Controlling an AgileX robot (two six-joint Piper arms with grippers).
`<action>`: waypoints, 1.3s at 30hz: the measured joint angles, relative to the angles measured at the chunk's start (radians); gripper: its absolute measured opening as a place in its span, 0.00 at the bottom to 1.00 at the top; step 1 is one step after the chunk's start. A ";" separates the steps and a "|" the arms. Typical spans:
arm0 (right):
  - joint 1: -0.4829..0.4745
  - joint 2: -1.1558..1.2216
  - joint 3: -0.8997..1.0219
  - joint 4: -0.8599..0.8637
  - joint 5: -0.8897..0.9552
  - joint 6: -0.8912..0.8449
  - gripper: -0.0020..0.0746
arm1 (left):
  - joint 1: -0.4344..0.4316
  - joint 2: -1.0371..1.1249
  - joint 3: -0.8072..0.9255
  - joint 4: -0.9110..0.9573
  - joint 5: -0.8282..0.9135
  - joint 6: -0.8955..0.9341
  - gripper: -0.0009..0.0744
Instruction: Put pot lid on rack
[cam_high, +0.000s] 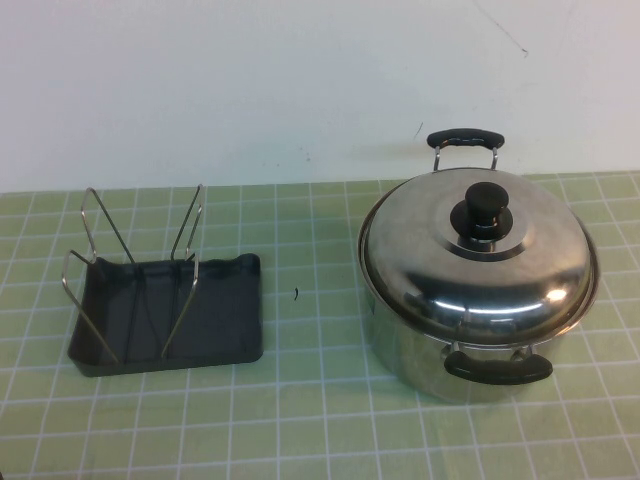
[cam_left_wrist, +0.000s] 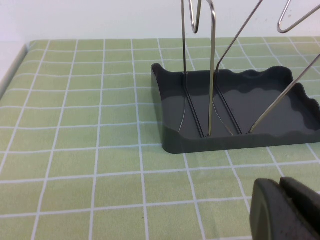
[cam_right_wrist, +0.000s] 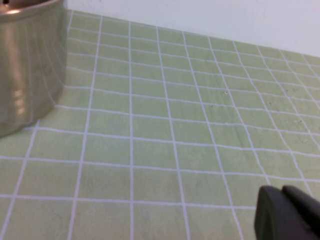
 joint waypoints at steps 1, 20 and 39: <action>0.000 0.000 0.000 -0.009 0.000 0.000 0.02 | 0.000 0.000 0.000 0.000 0.000 0.000 0.01; 0.000 0.000 0.000 -0.024 -0.005 0.000 0.02 | 0.000 0.000 0.000 0.000 0.000 0.002 0.01; 0.000 0.000 0.008 0.006 -0.879 0.053 0.02 | 0.000 0.000 0.002 0.000 -0.801 -0.015 0.01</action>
